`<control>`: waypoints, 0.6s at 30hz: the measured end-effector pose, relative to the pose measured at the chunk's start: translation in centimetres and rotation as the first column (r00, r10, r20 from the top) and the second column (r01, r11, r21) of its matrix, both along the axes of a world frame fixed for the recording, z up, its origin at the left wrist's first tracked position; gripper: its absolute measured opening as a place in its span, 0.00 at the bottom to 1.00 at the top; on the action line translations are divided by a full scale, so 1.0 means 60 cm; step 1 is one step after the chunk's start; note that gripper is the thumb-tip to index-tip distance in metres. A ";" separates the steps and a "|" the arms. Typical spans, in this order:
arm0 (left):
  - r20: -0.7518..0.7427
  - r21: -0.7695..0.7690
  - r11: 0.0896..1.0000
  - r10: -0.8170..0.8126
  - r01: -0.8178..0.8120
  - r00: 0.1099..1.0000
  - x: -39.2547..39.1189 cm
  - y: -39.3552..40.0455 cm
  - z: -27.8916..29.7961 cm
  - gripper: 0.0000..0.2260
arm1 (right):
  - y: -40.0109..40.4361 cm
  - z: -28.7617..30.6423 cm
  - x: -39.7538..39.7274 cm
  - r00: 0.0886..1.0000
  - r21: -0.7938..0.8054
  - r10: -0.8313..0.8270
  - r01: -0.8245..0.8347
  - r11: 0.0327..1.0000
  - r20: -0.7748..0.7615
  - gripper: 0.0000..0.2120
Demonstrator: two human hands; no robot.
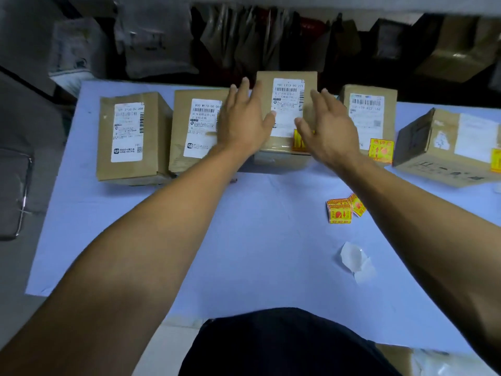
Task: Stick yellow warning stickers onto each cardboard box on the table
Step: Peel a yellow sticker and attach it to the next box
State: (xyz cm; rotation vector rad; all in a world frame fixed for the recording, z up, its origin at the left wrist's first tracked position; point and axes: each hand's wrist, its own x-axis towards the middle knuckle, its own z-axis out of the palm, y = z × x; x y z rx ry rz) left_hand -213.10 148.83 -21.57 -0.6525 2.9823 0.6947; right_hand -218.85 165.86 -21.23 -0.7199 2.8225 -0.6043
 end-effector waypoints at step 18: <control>0.212 -0.282 0.952 -0.060 0.120 0.975 0.209 -0.185 -0.007 0.27 | -0.171 -0.007 0.150 0.955 0.139 0.297 -0.293 0.946 -0.002 0.29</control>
